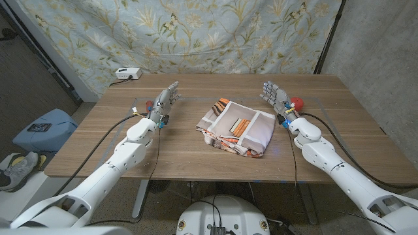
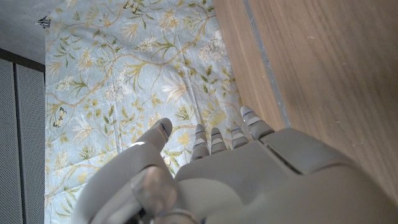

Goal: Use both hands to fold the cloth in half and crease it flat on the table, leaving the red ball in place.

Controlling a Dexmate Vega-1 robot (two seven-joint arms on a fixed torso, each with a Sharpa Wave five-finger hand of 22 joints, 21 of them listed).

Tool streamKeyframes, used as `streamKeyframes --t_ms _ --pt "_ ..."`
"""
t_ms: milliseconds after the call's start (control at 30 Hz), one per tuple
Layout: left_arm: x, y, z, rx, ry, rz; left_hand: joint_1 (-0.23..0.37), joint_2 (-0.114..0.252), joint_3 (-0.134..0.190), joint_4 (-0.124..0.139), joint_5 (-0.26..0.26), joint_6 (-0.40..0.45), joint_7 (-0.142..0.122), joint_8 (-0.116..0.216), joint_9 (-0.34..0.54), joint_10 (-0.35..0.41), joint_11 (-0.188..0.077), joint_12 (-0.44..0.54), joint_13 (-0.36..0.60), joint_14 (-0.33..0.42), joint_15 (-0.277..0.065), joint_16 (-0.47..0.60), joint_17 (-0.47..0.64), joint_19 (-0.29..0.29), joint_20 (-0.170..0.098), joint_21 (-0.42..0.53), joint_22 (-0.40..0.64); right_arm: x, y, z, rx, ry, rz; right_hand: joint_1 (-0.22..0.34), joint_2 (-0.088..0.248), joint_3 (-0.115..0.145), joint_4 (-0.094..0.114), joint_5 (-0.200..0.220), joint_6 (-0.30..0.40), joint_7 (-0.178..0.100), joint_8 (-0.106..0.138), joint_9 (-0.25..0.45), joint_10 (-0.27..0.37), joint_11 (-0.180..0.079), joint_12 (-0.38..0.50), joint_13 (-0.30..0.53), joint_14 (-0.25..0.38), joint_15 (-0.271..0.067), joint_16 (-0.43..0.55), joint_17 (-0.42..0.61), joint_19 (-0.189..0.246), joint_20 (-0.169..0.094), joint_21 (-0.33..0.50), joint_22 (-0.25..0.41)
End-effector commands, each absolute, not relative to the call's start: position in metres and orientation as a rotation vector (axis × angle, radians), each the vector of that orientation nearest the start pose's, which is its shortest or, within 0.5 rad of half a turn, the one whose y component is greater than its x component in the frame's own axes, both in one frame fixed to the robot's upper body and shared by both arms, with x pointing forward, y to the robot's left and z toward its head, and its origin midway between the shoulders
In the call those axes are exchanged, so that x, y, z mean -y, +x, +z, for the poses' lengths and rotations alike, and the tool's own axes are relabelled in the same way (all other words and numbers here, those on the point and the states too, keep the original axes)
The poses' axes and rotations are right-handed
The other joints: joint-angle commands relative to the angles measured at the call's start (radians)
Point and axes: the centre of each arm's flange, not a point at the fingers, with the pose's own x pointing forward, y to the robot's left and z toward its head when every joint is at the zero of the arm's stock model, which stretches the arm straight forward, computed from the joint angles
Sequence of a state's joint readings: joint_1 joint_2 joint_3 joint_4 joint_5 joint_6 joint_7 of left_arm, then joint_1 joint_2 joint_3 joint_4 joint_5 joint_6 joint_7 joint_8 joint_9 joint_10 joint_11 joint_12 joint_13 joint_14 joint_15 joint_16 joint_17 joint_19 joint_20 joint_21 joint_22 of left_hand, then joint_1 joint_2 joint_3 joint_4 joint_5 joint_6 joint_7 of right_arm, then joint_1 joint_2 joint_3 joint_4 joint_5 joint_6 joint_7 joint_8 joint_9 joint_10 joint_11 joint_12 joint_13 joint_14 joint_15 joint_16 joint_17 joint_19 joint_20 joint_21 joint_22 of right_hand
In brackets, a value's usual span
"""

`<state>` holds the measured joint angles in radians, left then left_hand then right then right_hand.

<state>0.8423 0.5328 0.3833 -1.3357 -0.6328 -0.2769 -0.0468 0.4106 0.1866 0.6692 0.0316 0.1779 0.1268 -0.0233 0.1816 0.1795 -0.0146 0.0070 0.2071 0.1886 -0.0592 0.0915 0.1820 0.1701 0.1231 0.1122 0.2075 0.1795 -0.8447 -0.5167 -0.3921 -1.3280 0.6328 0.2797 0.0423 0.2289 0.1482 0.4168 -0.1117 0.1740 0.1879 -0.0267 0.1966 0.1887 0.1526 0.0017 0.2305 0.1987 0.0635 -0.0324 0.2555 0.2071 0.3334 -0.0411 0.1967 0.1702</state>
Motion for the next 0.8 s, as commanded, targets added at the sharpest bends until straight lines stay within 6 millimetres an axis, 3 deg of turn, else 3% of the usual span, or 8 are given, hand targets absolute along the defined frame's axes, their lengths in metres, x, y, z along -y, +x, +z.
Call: streamKeyframes --t_ms 33,800 --pt "-0.266 0.642 -0.017 0.610 0.083 -0.296 0.014 -0.001 0.001 -0.009 0.008 0.005 -0.008 0.005 0.004 -0.011 -0.005 0.002 0.004 -0.010 0.001 -0.003 0.004 -0.005 -0.006 -0.002 0.001 0.273 0.649 -0.027 0.590 -0.003 0.258 0.015 0.000 0.004 -0.003 0.006 0.008 0.000 0.004 0.002 0.004 0.004 -0.004 0.002 0.002 0.007 -0.002 0.001 0.006 -0.022 0.003 0.001" --pt "-0.261 0.613 -0.005 0.626 0.325 -0.328 0.031 -0.010 -0.001 -0.040 0.011 -0.012 -0.018 -0.001 0.003 -0.016 -0.010 0.000 0.003 -0.024 -0.002 -0.005 0.002 -0.017 -0.012 -0.007 0.000 0.276 0.649 -0.018 0.618 -0.027 0.264 0.012 -0.004 -0.004 -0.002 0.005 0.008 0.001 0.001 0.002 -0.004 0.023 -0.015 0.003 -0.002 0.011 -0.010 0.003 0.000 -0.019 -0.001 0.002"
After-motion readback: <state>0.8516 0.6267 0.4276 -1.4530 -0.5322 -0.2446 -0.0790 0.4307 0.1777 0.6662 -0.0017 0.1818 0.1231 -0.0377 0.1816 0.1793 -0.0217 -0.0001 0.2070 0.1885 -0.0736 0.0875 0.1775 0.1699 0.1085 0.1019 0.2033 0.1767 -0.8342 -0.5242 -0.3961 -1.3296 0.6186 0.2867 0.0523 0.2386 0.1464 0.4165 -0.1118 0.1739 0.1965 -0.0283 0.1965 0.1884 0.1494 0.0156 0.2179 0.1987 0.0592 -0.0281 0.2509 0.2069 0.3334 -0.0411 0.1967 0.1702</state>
